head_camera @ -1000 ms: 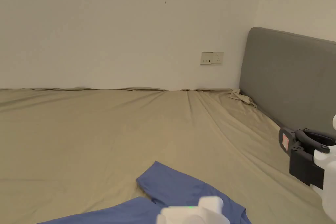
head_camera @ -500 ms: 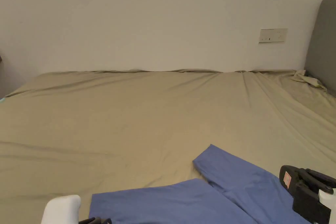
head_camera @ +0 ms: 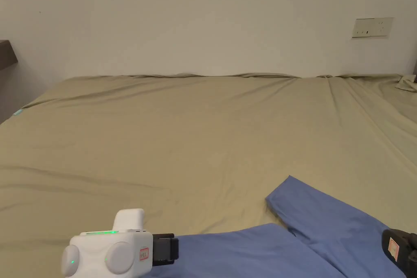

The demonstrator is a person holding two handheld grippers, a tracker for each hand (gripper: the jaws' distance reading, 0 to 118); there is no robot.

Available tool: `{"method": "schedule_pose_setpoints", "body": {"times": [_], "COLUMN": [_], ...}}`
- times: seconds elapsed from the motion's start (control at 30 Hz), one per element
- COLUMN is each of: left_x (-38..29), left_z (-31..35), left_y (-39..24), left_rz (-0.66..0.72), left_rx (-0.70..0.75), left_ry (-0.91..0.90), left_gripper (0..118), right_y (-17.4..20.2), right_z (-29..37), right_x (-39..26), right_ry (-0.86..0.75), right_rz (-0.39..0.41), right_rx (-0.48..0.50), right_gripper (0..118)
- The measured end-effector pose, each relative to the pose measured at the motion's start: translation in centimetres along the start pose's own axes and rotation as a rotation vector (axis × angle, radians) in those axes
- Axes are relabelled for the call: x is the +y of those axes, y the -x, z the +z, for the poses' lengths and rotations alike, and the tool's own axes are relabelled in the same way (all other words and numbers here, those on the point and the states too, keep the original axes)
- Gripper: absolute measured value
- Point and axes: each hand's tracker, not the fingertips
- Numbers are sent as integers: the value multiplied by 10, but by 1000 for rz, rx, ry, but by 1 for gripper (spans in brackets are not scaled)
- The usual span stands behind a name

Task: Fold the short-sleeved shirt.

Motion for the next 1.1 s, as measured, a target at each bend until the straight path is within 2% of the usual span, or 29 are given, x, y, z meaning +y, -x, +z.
{"method": "schedule_pose_setpoints", "body": {"times": [0.1,0.13,0.27,0.3,0.33,0.37,0.4,0.43,0.47,0.5,0.57,0.6,0.67,0.7,0.73,0.77,0.8,0.83,0.87,0.93,1.03,1.1], "left_x": [12,-2,-12,-10,-8,-5,-3,-2,-2,0,4,6,9,11,12,13,20,21,23,26,27,26], "left_z": [-53,-50,-66,-60,-55,-50,-43,-40,-34,-27,-11,-3,35,47,60,72,73,80,89,94,104,104], "left_y": [4,5,-5,-7,-9,-15,-19,-25,-32,-32,-26,-25,-34,-36,-39,-42,-37,-39,-41,-40,-39,-38], "left_rz": [-34,-26,-76,-64,-58,-59,-63,-90,-137,-114,41,80,59,42,37,38,40,44,34,20,5,9], "left_rx": [82,95,124,134,119,65,43,34,95,49,-169,-190,-168,-166,-177,-202,-222,-245,-249,-245,-239,-242], "left_ry": [149,162,146,99,90,67,47,64,49,47,50,50,-6,-38,-46,-46,-54,-58,-72,-75,-90,-82], "left_gripper": [118,118,117,111,88,58,13,1,1,1,1,1,1,1,1,1,1,1,1,1,1,1], "right_y": [-8,-12,-24,-26,-28,-33,-35,-39,-43,-48,-65,-74,-97,-105,-113,-123,-133,-137,-144,-157,-175,-182], "right_z": [-9,-12,-26,-30,-34,-39,-42,-45,-47,-47,-42,-40,-38,-40,-44,-50,-60,-60,-67,-71,-68,-68], "right_x": [-2,-2,-6,-8,-11,-15,-17,-20,-22,-23,-23,-22,-23,-26,-31,-40,-56,-64,-73,-93,-100,-106], "right_ry": [21,29,68,78,90,105,120,136,159,169,176,197,302,362,439,524,615,622,684,748,723,723], "right_rz": [1,-4,-3,1,3,3,2,0,7,15,8,3,9,23,37,37,6,-5,-23,-120,-334,-442], "right_rx": [-14,-27,-73,-84,-97,-107,-116,-128,-152,-179,-218,-240,-240,-221,-220,-243,-271,-265,-227,-235,-313,-337], "right_gripper": [2,2,2,2,2,2,2,2,2,2,2,2,5,35,103,118,118,118,118,118,118,117]}}
